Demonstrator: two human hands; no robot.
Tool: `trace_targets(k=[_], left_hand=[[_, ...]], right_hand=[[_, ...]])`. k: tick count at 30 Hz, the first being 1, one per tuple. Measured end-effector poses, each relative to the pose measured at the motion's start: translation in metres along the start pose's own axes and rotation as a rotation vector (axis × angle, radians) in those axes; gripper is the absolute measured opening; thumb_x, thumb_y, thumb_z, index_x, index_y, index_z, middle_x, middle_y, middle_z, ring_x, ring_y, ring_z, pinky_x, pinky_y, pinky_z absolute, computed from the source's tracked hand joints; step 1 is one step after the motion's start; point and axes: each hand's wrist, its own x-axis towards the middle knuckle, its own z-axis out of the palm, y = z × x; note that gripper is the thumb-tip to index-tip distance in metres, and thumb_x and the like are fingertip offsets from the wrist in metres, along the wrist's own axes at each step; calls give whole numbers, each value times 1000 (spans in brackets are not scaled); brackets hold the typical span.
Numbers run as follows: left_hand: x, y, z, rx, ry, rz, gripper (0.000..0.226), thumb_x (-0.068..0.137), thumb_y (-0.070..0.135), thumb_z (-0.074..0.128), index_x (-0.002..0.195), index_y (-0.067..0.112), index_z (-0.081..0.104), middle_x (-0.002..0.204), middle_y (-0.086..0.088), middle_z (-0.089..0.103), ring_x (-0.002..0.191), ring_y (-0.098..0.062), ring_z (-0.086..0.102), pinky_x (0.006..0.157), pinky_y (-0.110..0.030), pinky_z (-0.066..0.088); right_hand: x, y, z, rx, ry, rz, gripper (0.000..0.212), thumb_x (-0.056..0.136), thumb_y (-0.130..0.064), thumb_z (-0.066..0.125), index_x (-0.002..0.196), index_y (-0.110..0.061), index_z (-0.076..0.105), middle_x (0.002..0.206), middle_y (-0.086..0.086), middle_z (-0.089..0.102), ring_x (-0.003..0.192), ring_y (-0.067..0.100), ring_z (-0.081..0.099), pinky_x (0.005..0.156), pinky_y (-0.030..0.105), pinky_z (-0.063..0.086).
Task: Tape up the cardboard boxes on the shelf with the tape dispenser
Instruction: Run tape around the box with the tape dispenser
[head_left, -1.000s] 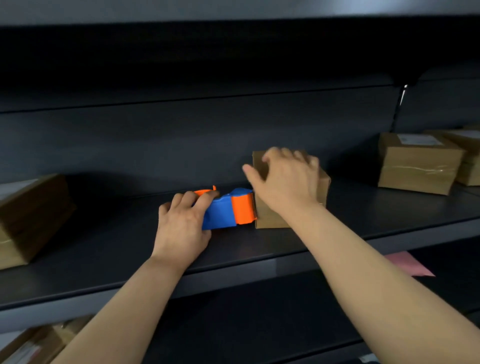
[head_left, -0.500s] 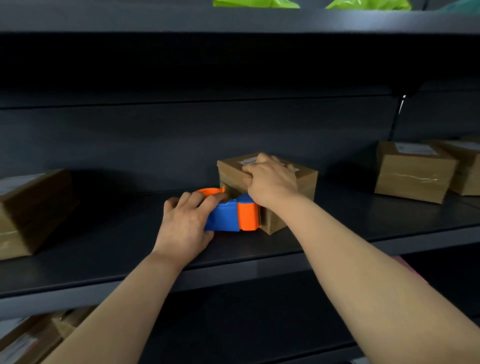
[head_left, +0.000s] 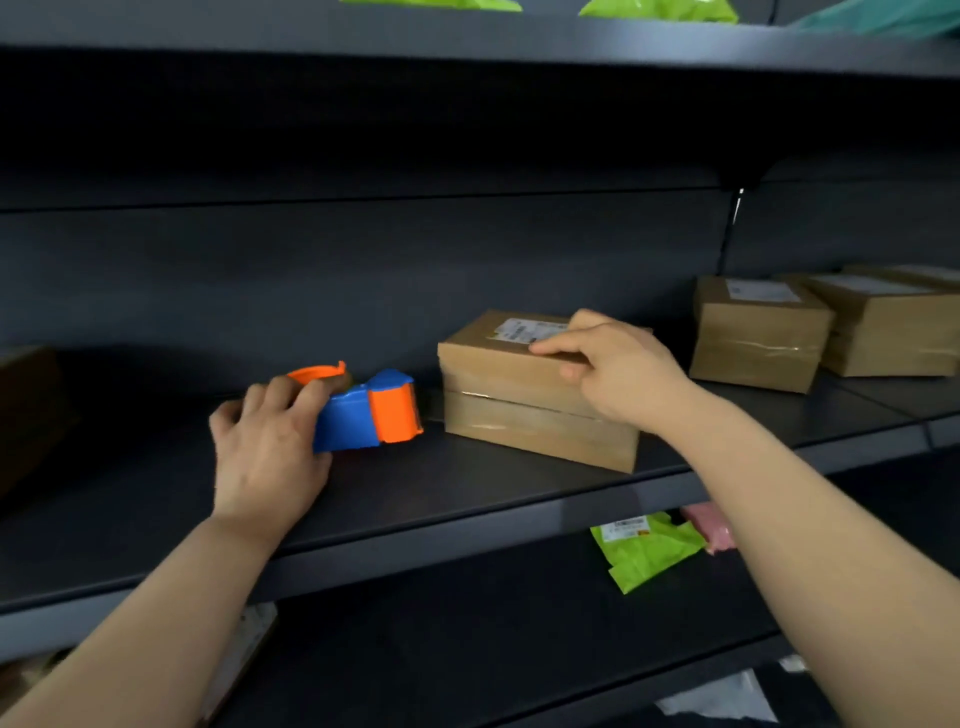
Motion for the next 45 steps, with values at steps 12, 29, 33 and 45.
trace_targets(k=[12,29,33,45], left_hand=[[3,3,5,87,-20,-20,71,59,10,80,125,26,58,95,-7,57,91,-33,54,83,-52,38],[29,45,32,74,-111,-79,61,68,6,71,125,24,58,102,-10,56,98,-33,49,82,-53,39],[27,46,32,43,-71,-33,64,60,4,75,120,19,61,95,-10,57,90,-35,52,76,-53,42],[26,44,33,12,-86,-12,71,55,5,77,122,20,59,96,-9,58,91,-34,53,75,-51,42]], right_hand=[[-5,19,-2,42,43,-11,36,98,-20,53,126,-41,60,106,-17,46,107,14,50,93,37,45],[-5,15,-5,-24,31,-9,36,96,-17,52,123,-38,62,109,-17,49,106,12,51,90,33,43],[10,-23,24,-278,507,15,36,95,-44,38,98,-25,68,98,-4,64,94,22,61,98,42,34],[59,-27,115,-563,750,-215,38,93,-45,46,114,-18,64,91,1,60,86,22,53,79,38,32]])
